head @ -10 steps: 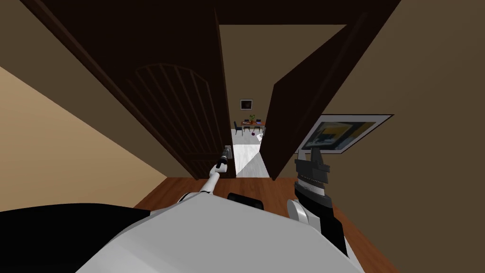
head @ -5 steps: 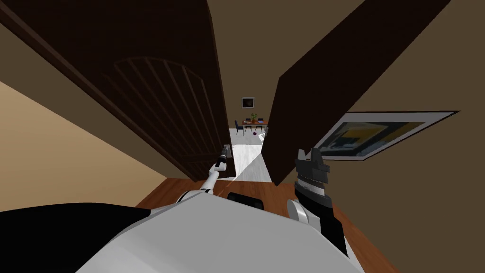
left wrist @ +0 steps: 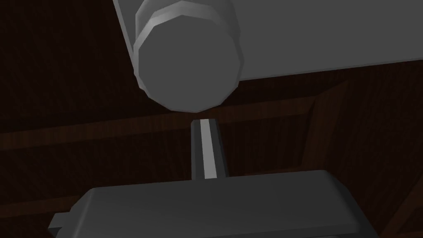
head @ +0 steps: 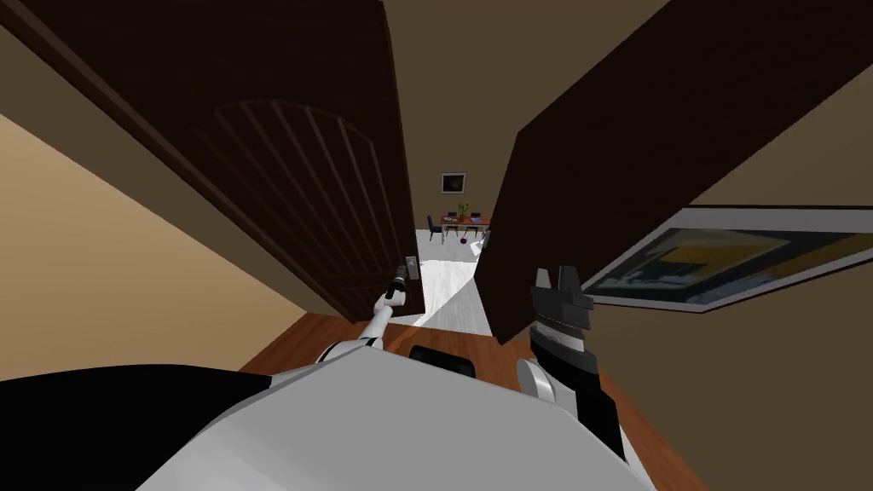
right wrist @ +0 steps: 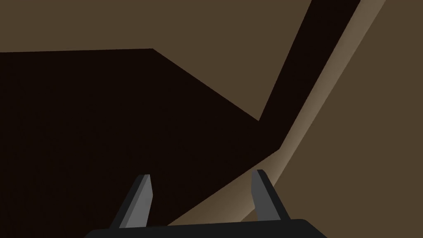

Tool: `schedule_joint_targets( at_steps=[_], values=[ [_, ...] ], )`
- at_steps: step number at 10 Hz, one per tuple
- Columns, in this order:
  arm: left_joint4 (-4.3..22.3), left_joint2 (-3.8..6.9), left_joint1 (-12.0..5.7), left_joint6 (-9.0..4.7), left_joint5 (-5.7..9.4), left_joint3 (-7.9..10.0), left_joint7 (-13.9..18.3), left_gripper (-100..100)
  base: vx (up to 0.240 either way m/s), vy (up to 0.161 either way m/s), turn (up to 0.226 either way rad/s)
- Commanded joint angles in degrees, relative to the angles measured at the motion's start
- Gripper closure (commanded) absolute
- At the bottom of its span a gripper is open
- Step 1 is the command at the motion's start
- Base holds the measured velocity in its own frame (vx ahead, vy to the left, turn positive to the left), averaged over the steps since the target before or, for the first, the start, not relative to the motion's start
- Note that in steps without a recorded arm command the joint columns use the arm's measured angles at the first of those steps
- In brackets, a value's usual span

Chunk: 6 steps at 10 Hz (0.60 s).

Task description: Push the door open

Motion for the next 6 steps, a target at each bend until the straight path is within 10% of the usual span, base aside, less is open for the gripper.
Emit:
schedule_joint_targets(
  at_steps=[1,6],
  values=[
    [-0.1,-0.22,0.15,0.11,0.13,-0.08,0.2,-100,-0.158,-0.052,0.005],
    [-0.2,-2.39,0.41,0.26,0.72,-0.18,0.7,-100,-0.197,-0.116,0.026]
  ],
)
